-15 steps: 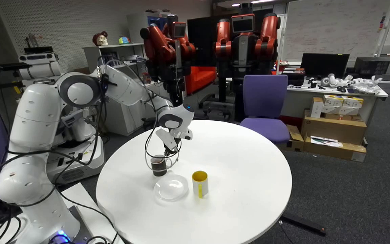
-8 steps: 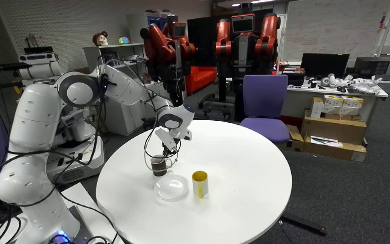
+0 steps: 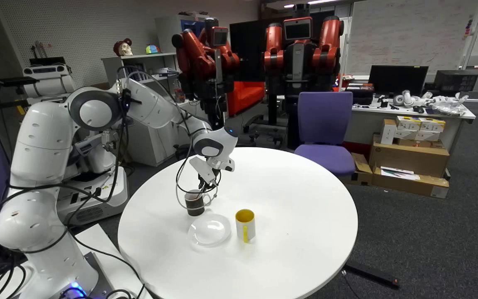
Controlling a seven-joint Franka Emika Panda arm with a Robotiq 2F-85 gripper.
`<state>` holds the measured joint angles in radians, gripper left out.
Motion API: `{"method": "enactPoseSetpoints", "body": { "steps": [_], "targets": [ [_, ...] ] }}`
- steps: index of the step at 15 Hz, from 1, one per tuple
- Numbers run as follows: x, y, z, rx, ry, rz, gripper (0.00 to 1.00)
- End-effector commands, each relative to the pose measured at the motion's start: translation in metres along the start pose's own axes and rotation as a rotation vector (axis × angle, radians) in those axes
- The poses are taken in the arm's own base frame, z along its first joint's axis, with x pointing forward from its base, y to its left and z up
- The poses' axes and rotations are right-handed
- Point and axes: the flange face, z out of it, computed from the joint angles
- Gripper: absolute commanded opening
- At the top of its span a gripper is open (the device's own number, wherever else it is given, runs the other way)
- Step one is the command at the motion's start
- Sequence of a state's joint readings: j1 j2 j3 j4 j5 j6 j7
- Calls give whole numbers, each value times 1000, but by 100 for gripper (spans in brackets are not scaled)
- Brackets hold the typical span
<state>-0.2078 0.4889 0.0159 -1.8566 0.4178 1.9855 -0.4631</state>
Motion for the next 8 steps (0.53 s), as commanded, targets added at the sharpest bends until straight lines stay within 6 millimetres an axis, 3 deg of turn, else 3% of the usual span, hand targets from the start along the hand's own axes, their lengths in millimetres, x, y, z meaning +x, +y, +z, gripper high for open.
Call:
{"method": "enactPoseSetpoints", "body": {
  "steps": [1, 3, 7, 8],
  "targets": [
    [-19, -8, -13, -21, 5, 20, 22],
    [-22, -10, -14, -23, 6, 23, 22],
    [-28, -12, -14, -20, 0, 36, 31],
    [-30, -12, -14, -21, 0, 38, 29]
  ]
}}
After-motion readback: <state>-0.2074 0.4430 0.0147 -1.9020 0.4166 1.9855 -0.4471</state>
